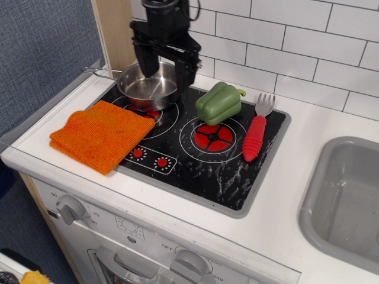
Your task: Grabbing the silver bowl on the bottom right and putting it on the top left of the stove
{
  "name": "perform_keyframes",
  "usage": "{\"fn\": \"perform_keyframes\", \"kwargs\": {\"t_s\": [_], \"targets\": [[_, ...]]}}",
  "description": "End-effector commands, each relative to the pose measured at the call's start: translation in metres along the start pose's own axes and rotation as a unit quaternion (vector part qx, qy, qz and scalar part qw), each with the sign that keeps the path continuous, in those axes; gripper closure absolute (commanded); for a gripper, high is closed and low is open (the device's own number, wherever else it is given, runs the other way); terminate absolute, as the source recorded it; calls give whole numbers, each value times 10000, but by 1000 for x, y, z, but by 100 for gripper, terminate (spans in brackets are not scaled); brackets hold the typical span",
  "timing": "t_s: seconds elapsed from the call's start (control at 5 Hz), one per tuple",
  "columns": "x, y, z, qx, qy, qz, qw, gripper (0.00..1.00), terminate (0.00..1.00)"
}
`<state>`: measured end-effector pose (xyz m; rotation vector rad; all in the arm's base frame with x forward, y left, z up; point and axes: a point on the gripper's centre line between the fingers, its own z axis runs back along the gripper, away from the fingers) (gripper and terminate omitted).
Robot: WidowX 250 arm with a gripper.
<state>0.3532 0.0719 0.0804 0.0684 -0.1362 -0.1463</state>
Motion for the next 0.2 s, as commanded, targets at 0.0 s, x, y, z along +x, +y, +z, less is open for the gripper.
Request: {"fn": "perform_keyframes", "kwargs": {"t_s": [0.0], "targets": [[-11,9,14,71,-142,20,9999,0,100]]}}
